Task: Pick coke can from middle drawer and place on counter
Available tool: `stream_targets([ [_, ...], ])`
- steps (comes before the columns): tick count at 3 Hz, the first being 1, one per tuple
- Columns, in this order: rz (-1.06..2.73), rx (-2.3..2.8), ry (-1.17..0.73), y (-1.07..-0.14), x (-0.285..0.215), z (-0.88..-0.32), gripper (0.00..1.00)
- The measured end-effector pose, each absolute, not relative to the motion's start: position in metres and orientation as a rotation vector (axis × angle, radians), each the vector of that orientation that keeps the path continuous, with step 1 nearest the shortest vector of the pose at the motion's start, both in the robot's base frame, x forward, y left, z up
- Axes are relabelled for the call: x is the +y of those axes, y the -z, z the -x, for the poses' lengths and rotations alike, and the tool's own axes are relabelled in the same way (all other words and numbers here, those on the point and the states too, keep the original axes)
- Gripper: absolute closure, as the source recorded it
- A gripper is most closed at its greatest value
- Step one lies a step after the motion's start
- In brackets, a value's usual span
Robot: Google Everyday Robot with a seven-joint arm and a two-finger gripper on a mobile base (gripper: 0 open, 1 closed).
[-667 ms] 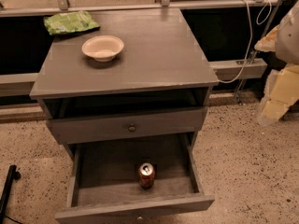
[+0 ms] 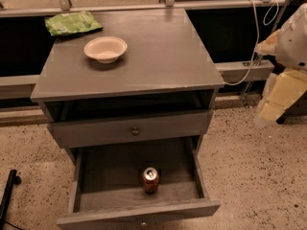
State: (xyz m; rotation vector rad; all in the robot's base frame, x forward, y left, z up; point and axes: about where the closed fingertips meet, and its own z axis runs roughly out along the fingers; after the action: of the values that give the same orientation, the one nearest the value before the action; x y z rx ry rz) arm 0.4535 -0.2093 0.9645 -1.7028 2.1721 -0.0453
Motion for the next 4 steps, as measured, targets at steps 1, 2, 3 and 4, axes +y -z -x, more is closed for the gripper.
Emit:
stream_targets([
  [1,1.712,2.072,-0.113,-0.917,-0.191,-0.465,0.00],
  [2,1.628,1.881,-0.271,-0.876,-0.173,-0.472,0.00],
  [3,1.563,1.761,-0.247,-0.891,-0.165,-0.486,0.00],
  [4,1.563,1.760,-0.247,-0.891,-0.165,-0.486,0.00],
])
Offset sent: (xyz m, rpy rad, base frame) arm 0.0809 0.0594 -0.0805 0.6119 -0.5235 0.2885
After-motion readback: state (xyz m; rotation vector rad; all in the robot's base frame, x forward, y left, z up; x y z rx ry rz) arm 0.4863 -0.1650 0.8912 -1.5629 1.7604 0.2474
